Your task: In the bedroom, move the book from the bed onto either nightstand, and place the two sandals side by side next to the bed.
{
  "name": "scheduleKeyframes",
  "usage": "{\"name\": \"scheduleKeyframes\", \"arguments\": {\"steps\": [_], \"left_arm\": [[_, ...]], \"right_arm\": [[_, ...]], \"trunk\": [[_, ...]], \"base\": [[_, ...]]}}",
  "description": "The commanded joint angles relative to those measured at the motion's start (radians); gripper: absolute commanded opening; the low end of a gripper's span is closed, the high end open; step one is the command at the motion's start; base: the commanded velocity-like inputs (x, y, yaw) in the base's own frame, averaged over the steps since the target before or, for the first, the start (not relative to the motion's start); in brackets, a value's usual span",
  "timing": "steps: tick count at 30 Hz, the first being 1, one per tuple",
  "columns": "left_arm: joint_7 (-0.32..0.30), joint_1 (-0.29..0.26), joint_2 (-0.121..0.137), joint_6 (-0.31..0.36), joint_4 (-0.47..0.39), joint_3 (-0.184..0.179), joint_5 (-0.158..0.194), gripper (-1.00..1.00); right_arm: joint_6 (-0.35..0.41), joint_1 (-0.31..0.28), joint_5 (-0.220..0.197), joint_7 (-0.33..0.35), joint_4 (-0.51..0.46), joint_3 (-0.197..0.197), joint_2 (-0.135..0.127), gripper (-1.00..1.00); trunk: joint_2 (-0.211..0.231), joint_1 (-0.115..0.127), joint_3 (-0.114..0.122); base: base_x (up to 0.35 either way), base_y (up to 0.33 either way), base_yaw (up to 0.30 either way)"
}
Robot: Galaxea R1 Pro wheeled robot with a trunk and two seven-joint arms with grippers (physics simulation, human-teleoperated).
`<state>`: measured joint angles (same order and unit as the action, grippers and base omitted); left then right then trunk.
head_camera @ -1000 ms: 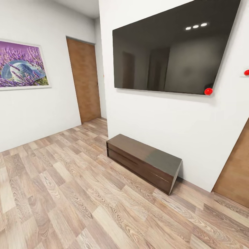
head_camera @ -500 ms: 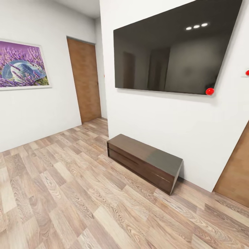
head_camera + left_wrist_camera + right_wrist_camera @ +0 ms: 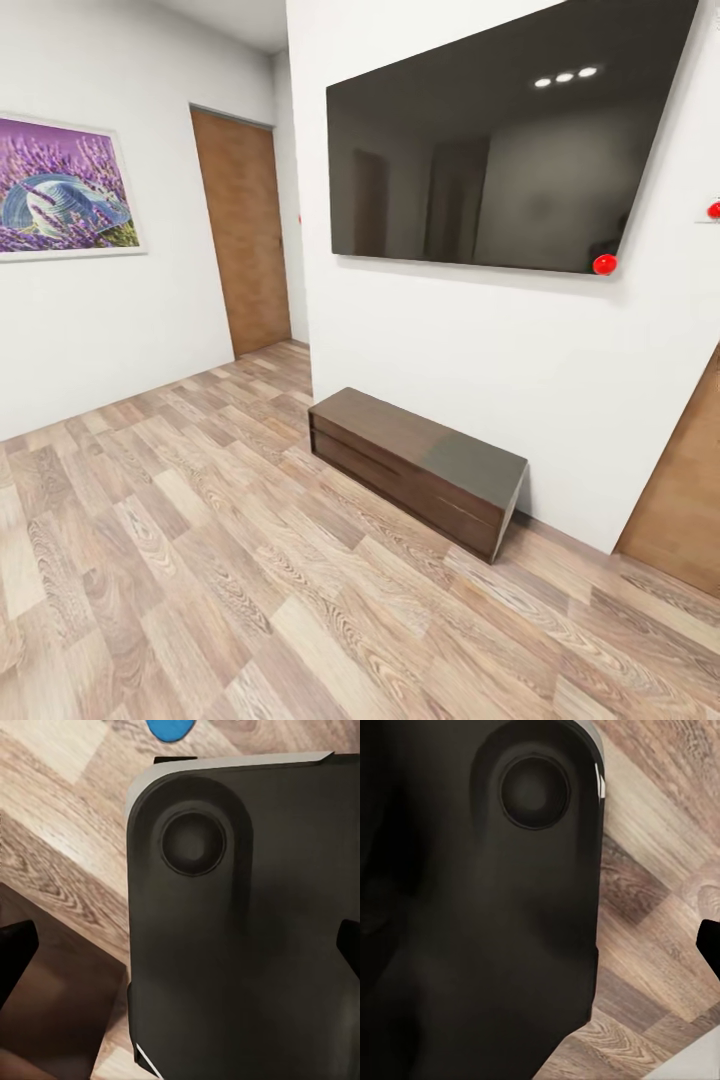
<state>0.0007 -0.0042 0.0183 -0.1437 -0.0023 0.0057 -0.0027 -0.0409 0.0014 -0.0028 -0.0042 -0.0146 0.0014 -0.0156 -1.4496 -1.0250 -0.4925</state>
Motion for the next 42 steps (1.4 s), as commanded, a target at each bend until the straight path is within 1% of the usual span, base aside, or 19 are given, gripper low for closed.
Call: {"name": "scheduleKeyframes", "arguments": {"steps": [1, 9, 23, 42], "left_arm": [[0.0, 0.0, 0.0, -0.003, 0.001, 0.0, 0.0, 1.0], [0.001, 0.0, 0.0, -0.004, 0.001, 0.0, 0.0, 1.0], [0.001, 0.0, 0.0, -0.004, 0.001, 0.0, 0.0, 1.0], [0.001, 0.0, 0.0, -0.004, 0.001, 0.0, 0.0, 1.0]], "right_arm": [[-0.002, 0.0, 0.0, 0.0, -0.001, 0.0, 0.0, 1.0], [-0.002, 0.0, 0.0, 0.0, -0.001, 0.0, -0.001, 1.0], [-0.002, 0.0, 0.0, 0.0, -0.001, 0.0, 0.0, 1.0], [-0.002, 0.0, 0.0, 0.0, -0.002, 0.0, 0.002, 1.0]], "trunk": [[0.0, 0.0, -0.001], [0.0, 0.0, -0.001], [0.0, 0.0, -0.001], [0.0, 0.0, -0.001]], "base": [[0.0, 0.066, -0.075], [0.0, 0.064, -0.115], [0.0, 0.007, -0.219], [-0.01, 0.011, -0.026]]}}
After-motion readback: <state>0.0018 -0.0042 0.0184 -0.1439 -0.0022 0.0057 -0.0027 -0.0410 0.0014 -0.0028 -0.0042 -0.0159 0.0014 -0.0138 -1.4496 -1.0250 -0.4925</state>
